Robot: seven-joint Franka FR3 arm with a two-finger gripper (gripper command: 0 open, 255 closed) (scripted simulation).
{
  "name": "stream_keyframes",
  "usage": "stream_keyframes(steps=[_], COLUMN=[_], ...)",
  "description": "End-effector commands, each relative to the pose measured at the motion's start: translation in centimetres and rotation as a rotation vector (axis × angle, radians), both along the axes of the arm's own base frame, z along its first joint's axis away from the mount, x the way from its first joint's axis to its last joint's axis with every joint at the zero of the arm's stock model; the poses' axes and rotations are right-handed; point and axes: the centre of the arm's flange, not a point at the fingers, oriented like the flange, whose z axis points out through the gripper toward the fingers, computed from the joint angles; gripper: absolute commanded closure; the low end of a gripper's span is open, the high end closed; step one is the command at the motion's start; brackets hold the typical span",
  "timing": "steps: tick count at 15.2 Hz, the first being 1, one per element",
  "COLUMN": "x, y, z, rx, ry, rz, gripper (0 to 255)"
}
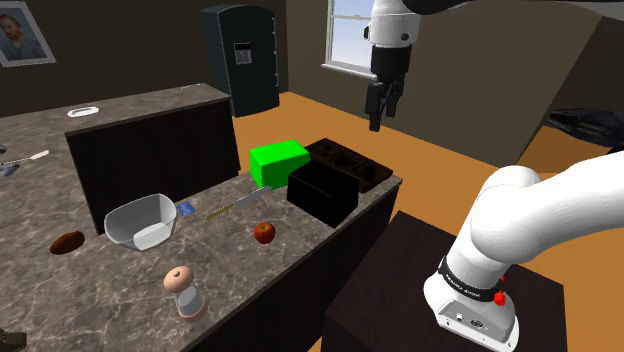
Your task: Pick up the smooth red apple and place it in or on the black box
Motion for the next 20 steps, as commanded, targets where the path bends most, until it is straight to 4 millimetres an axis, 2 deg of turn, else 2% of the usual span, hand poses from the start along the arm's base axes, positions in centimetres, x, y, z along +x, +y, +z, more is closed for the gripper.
stream_keyframes(steps=[1,20], x=[0.0,11.0], y=[0.0,7.1], z=[0.0,-20.8], rx=[0.0,-0.005], ry=[0.0,-0.069], rz=[0.0,-0.113], gripper=[0,0])
